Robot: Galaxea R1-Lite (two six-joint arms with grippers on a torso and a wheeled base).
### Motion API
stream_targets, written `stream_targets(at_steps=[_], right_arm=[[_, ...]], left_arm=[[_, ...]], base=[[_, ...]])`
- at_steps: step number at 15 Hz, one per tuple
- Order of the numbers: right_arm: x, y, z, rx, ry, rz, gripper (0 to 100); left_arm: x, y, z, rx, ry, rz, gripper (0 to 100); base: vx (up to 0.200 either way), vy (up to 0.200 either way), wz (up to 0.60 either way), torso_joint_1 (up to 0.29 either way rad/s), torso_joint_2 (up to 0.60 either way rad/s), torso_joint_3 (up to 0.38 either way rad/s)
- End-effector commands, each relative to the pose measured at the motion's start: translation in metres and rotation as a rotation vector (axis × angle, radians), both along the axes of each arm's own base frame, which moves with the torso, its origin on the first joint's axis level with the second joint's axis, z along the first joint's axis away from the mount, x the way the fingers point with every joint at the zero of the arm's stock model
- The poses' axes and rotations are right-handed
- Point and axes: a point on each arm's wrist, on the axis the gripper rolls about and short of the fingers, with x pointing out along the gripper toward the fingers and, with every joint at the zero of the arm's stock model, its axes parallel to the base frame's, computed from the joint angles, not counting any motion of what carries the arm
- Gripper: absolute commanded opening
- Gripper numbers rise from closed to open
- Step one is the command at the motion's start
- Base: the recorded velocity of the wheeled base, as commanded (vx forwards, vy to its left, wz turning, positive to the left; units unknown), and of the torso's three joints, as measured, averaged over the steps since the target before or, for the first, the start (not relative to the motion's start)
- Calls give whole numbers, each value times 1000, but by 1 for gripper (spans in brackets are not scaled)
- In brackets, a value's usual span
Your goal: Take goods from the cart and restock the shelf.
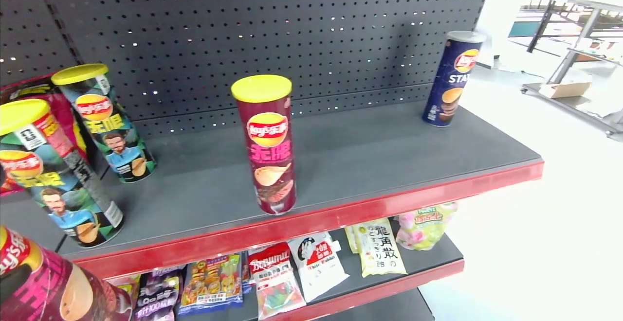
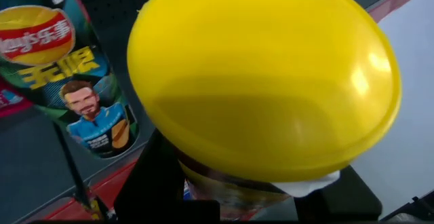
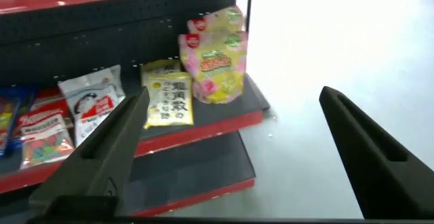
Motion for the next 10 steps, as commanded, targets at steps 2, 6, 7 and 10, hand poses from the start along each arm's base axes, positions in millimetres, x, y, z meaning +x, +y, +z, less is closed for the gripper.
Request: stream_targets(at_steps=[2,6,7,10], right_arm=[[0,0,0,2,4,2,100],[0,0,0,4,3,0,100],[0,0,0,4,3,0,100],[0,0,0,4,3,0,100]], left_arm=[[0,0,0,0,1,3,0],[7,-1,9,0,4,2,0],[16,-2,16,1,18,-9,0],[39,-7,30,1,57,-97,0]], base=[[0,0,0,0,0,0],[0,0,0,0,0,0],[0,0,0,0,0,0],[0,0,0,0,0,0]])
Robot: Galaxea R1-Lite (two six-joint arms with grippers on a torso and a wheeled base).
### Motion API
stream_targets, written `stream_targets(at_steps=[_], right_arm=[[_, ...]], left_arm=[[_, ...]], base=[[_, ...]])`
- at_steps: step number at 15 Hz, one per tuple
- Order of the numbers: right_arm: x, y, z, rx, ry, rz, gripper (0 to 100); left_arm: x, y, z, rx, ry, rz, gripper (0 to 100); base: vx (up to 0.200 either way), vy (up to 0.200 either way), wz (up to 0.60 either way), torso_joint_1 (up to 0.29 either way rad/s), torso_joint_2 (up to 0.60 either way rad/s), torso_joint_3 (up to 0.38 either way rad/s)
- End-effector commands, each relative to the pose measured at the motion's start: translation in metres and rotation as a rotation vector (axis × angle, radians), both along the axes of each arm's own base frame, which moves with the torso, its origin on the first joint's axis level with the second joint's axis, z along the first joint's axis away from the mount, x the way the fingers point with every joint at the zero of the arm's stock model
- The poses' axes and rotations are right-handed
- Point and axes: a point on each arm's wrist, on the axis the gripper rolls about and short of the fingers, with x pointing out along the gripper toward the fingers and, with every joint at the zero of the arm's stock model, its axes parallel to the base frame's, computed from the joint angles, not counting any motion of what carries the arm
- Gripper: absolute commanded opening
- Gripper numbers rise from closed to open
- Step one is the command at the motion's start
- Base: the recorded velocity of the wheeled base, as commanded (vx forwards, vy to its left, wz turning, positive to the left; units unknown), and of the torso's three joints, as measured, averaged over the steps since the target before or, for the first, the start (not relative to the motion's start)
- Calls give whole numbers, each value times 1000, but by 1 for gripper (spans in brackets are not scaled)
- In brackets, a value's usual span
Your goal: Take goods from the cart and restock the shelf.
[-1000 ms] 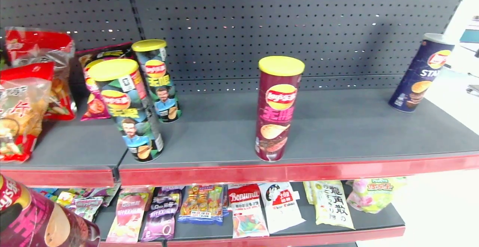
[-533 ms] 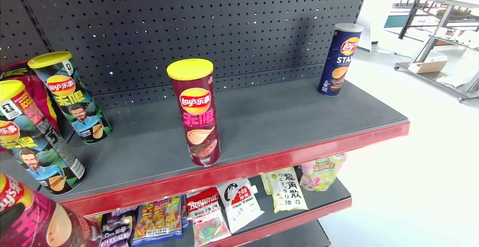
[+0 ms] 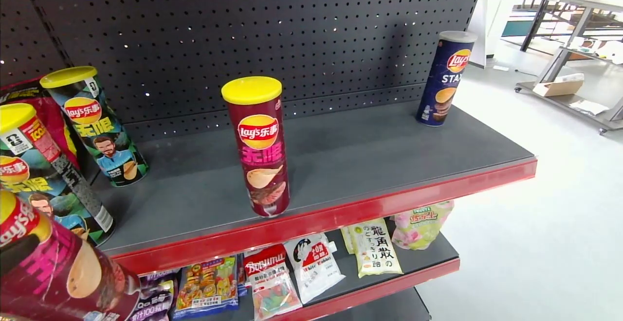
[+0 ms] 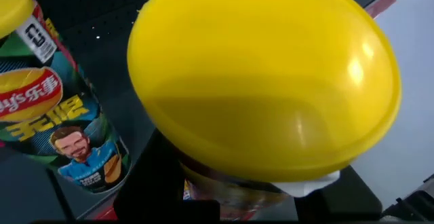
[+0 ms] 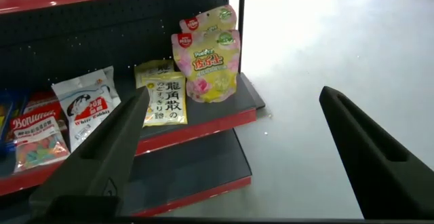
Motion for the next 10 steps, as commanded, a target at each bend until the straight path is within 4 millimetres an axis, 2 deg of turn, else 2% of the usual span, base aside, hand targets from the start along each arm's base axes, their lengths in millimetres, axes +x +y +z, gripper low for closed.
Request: stream_targets(at_steps=[1,5,10], right_arm=[[0,0,0,0,3,0,100],[0,0,0,0,3,0,100],[0,0,0,0,3,0,100]], left_arm=[[32,-5,8,14,58,-48,0],[76,-23,17,50,20,-167,0],[103,-36,26,62,44,-210,0]], base=[[0,0,0,0,0,0],[0,0,0,0,0,0],[0,0,0,0,0,0]])
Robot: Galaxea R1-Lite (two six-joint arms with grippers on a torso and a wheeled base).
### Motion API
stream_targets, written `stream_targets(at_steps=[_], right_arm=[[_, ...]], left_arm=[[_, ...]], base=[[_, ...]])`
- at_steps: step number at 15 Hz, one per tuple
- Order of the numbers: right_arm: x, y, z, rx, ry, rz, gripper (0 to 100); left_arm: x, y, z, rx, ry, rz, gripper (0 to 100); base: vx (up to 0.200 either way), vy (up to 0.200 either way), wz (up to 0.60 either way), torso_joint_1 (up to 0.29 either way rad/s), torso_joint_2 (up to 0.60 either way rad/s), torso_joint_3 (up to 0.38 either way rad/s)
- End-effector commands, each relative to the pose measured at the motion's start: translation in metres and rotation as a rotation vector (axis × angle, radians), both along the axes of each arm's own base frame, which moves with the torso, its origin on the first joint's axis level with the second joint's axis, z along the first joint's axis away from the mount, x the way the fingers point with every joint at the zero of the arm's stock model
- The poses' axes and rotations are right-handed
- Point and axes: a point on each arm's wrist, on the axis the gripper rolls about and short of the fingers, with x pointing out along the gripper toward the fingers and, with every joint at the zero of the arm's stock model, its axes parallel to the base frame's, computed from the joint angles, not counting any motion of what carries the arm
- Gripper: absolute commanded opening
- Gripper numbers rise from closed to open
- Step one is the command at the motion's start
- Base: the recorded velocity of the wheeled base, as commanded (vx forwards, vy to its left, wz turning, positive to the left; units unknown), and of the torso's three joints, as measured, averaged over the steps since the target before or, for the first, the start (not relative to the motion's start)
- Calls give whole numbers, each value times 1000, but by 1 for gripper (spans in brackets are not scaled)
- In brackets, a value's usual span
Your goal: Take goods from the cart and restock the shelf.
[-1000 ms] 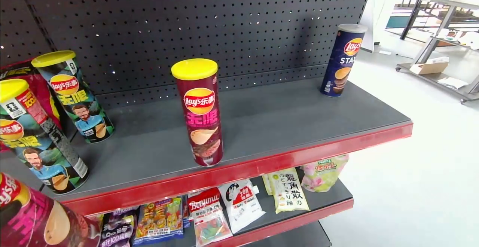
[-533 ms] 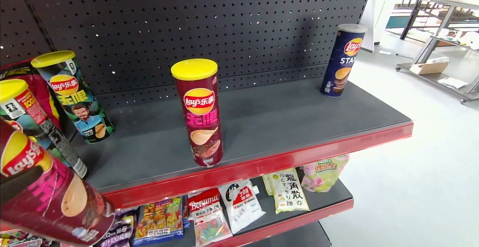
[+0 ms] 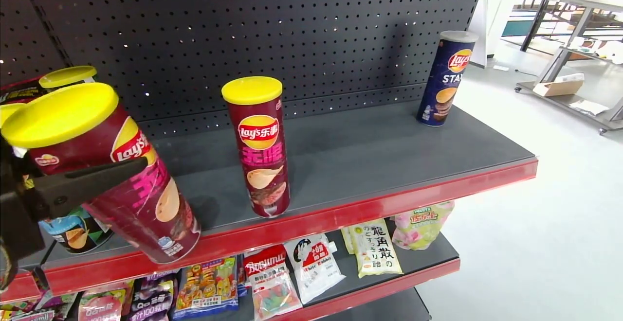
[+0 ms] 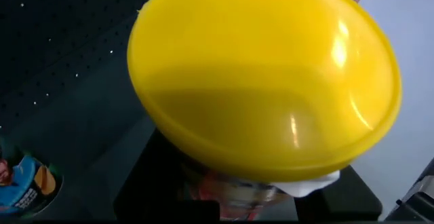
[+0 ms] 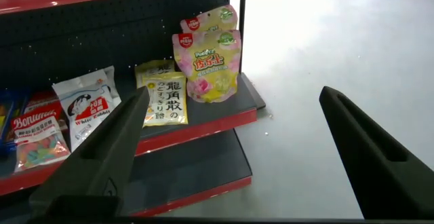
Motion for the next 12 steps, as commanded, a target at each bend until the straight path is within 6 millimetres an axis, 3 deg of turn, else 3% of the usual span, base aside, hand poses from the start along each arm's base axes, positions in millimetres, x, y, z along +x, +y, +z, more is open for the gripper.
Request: stream_targets(at_steps=[1,6,12], right_arm=[[0,0,0,0,3,1,100],[0,0,0,0,3,1,100],[0,0,0,0,3,1,100]], left_arm=[[23,-11,5,11,28,-16,0],[66,-23,21,12,22,18,0],[117,-32,15,37,30,38,0]], base=[[0,0,0,0,0,0],[0,0,0,0,0,0],[0,0,0,0,0,0]])
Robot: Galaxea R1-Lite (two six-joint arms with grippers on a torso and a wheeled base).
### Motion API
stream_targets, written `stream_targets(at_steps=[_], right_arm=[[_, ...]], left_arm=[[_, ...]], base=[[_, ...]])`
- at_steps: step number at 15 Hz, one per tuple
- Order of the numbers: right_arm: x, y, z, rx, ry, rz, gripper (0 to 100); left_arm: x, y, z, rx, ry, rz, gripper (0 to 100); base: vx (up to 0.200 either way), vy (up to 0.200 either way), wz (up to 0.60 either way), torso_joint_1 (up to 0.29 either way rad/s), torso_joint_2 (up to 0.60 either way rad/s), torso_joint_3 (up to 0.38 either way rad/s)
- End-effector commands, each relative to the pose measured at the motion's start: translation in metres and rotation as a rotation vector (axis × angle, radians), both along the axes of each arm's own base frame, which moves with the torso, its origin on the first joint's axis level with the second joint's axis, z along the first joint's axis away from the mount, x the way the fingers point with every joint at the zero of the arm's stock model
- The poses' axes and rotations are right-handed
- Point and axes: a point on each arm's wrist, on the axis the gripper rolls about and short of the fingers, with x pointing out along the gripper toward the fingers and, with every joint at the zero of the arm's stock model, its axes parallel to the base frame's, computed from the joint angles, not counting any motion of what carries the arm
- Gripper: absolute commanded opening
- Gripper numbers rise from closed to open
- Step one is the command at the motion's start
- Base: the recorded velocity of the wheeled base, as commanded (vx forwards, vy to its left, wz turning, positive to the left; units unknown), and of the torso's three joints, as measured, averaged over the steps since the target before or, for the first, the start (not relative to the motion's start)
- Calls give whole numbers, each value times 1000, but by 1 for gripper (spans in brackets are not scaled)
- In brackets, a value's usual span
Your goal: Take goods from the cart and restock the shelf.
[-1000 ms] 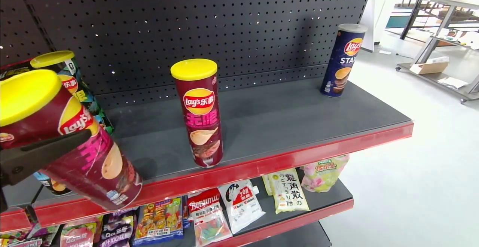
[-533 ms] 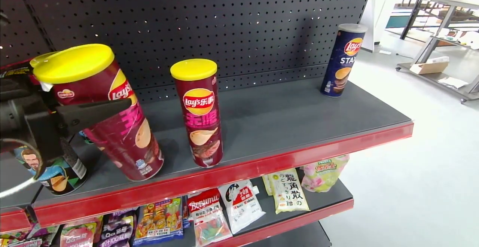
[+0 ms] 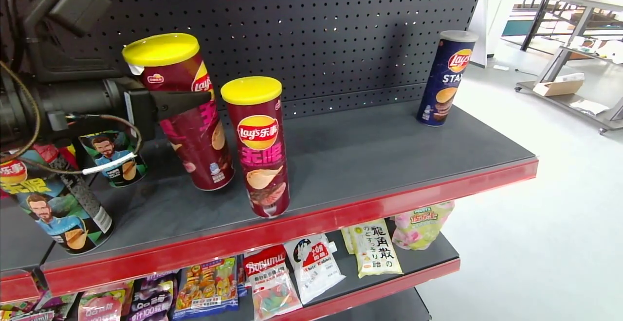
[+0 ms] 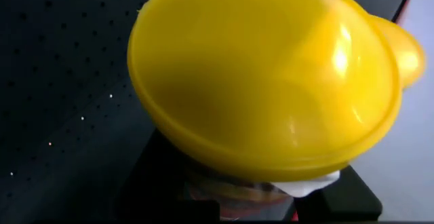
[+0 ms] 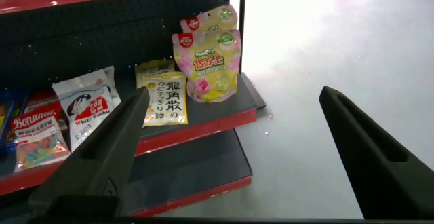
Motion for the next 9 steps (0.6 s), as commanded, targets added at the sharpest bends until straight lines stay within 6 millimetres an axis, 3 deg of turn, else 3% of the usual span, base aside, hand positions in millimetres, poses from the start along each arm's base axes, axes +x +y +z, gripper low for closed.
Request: stream_targets(at_steps=[1,9], right_arm=[[0,0,0,0,2,0,100],[0,0,0,0,2,0,100]], left_arm=[[25,-2,-14,22,31,17,0],[87,-16,-16,7,-8,24,0]], base=[[0,0,0,0,0,0],[0,0,0,0,0,0]])
